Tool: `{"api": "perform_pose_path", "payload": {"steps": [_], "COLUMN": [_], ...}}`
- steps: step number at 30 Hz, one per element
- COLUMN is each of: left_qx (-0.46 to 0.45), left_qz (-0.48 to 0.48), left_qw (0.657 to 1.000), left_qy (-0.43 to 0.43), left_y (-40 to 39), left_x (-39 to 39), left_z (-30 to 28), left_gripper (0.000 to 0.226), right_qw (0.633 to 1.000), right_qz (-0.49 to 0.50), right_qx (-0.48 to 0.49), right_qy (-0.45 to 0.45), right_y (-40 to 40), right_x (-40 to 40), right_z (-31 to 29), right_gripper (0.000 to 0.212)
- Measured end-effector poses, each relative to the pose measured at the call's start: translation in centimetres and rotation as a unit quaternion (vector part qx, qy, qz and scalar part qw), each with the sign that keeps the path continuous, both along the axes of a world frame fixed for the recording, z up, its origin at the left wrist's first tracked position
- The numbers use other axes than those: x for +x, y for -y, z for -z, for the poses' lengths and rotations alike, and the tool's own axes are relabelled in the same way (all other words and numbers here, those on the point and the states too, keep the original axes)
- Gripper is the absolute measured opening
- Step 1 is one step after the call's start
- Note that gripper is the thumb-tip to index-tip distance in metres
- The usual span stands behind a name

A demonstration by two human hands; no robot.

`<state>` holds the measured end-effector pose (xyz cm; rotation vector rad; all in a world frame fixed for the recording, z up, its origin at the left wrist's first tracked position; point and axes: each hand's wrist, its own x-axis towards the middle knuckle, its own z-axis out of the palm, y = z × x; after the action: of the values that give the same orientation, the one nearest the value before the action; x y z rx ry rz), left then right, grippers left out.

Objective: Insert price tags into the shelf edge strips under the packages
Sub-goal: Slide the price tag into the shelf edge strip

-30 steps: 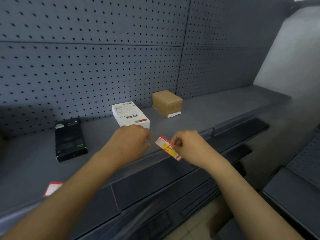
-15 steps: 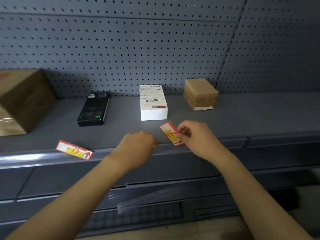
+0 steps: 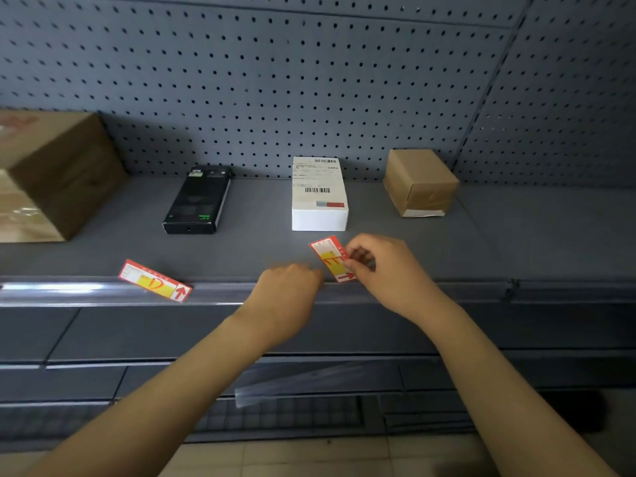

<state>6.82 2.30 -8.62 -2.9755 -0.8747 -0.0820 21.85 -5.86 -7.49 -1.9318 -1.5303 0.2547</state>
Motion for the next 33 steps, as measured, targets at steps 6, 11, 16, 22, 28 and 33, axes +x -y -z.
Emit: {"api": "perform_pose_path", "payload": {"steps": [6, 11, 16, 22, 28, 33], "left_qx": [-0.004, -0.007, -0.013, -0.036, -0.084, -0.067], "left_qz": [0.021, 0.020, 0.023, 0.037, 0.018, -0.040], "left_qw": [1.000, 0.999, 0.999, 0.998, 0.995, 0.994], "left_qy": [0.021, 0.031, 0.028, 0.041, 0.055, 0.079], "left_y": [0.1, 0.1, 0.0, -0.3, -0.4, -1.0], "left_x": [-0.6, -0.2, -0.2, -0.7, -1.6, -3.8], "left_z": [0.5, 0.5, 0.8, 1.1, 0.6, -1.3], "left_gripper": [0.035, 0.035, 0.034, 0.036, 0.034, 0.031], "right_qw": [1.000, 1.000, 0.999, 0.991, 0.985, 0.972], "right_qz": [-0.001, -0.010, -0.013, -0.031, -0.031, 0.021], "right_qx": [0.002, 0.000, 0.000, -0.050, -0.093, -0.084], "right_qy": [-0.001, 0.003, 0.035, 0.119, 0.140, 0.219], "right_y": [-0.1, -0.7, -1.2, -1.1, -1.1, -1.6], "right_x": [-0.1, -0.6, -0.9, -1.8, -2.1, -3.9], "right_z": [0.1, 0.5, 0.7, 1.3, 0.5, -1.5], "right_gripper": [0.007, 0.009, 0.007, 0.012, 0.018, 0.034]}}
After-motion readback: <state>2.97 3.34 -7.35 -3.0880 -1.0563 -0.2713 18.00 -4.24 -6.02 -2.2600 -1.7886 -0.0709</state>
